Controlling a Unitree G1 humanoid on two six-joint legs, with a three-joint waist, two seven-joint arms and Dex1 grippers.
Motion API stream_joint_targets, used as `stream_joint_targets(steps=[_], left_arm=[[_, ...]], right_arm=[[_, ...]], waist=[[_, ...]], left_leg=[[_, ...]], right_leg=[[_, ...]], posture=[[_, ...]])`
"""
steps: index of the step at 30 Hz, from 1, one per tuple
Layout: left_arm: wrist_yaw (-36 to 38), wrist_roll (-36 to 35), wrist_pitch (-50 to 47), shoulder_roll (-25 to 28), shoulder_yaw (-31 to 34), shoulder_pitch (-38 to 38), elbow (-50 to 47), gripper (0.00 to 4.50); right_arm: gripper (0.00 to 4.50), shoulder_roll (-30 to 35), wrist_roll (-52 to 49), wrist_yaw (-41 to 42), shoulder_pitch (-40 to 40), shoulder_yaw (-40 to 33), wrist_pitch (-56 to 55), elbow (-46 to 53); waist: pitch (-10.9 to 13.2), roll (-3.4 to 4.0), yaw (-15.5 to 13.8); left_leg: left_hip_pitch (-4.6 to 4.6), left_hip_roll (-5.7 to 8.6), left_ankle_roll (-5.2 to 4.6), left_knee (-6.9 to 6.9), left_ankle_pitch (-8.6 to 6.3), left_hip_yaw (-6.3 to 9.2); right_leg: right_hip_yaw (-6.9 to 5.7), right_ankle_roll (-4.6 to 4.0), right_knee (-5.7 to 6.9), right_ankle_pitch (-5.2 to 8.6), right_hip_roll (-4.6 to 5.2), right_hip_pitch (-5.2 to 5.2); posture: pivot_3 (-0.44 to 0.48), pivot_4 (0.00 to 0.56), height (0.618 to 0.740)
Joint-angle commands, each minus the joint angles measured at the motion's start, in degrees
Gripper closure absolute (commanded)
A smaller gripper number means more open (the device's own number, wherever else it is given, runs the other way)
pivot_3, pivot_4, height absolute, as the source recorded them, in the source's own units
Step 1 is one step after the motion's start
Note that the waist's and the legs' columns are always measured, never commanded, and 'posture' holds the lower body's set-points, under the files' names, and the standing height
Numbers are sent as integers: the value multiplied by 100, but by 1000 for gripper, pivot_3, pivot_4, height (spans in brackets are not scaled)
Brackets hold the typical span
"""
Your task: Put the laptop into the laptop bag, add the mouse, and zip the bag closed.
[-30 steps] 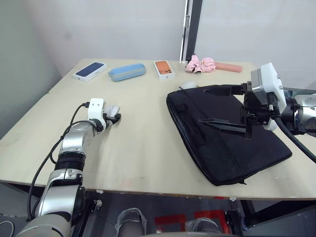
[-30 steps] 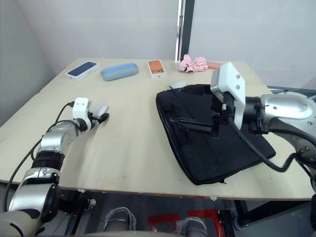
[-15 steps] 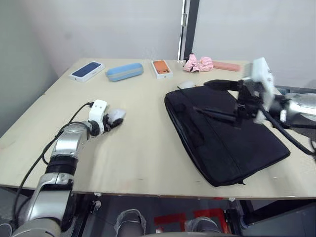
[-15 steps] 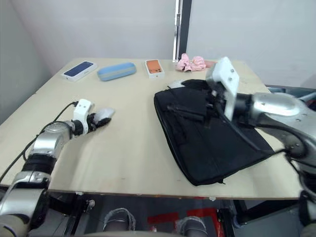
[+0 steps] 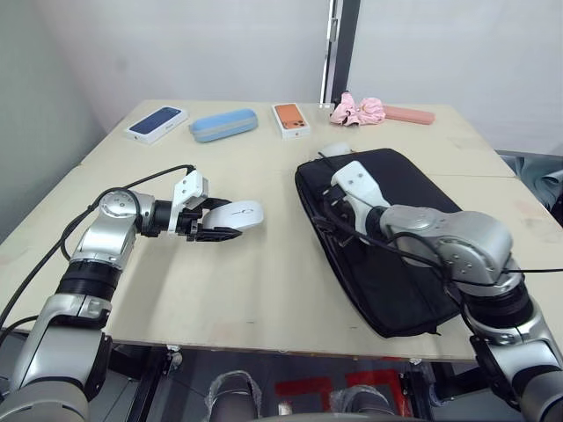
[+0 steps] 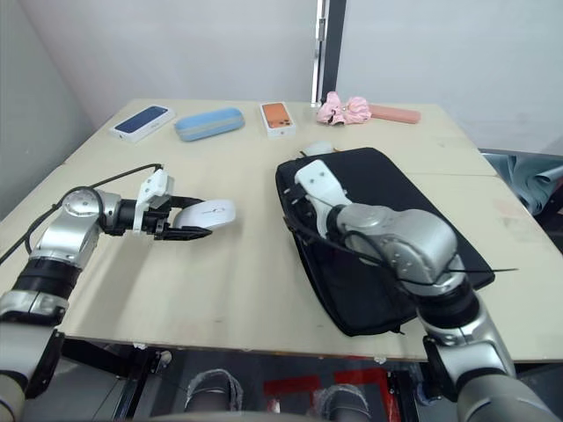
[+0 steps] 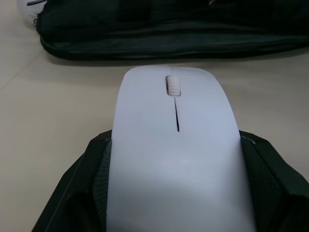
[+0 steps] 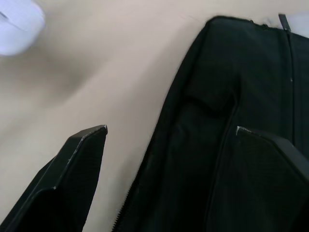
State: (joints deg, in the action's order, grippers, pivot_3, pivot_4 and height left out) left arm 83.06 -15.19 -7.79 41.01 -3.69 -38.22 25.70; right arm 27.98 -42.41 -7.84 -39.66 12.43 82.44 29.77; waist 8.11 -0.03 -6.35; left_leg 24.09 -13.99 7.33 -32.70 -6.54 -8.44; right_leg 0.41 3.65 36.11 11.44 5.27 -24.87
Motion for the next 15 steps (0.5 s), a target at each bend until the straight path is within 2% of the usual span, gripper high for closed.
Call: stream_joint_targets(steps=[1, 9, 12, 14, 15], left_arm=[[158, 234, 377, -26, -151, -279, 420, 1645], [130, 205, 520, -282, -94, -571, 760, 1645], [136, 195, 503, -322, -109, -557, 717, 1645], [216, 115, 463, -347, -96, -537, 599, 1645], [228, 100, 466, -353, -92, -536, 549, 1645]], right_arm=[[0, -374, 447, -149, -25, -77, 175, -13], [0, -296, 1433, -23, -25, 272, 207, -145], [0, -415, 1721, 75, 338, 511, -5, -455], [0, -278, 1993, 148, 478, 691, -189, -639], [263, -299, 2054, 199, 559, 643, -247, -702]], waist=[[0, 0, 6], [0, 0, -16], [0, 0, -12], [0, 0, -17], [-1, -1, -18]], left_leg=[[-3, 0, 1, 0, -1, 0], [1, 0, 4, 1, 0, 4], [-2, -1, 5, 1, 0, 4], [0, -1, 5, 0, 0, 6], [0, -1, 5, -1, 0, 5]], right_leg=[[1, 1, 0, 1, 0, 2], [-3, 37, 3, -20, -1, 1], [-3, 48, 4, -27, -2, 3], [-5, 48, 4, -26, -1, 4], [-3, 45, 5, -25, 0, 3]], posture=[[0, 150, 740], [0, 150, 740], [0, 150, 740], [0, 150, 740], [0, 150, 740]])
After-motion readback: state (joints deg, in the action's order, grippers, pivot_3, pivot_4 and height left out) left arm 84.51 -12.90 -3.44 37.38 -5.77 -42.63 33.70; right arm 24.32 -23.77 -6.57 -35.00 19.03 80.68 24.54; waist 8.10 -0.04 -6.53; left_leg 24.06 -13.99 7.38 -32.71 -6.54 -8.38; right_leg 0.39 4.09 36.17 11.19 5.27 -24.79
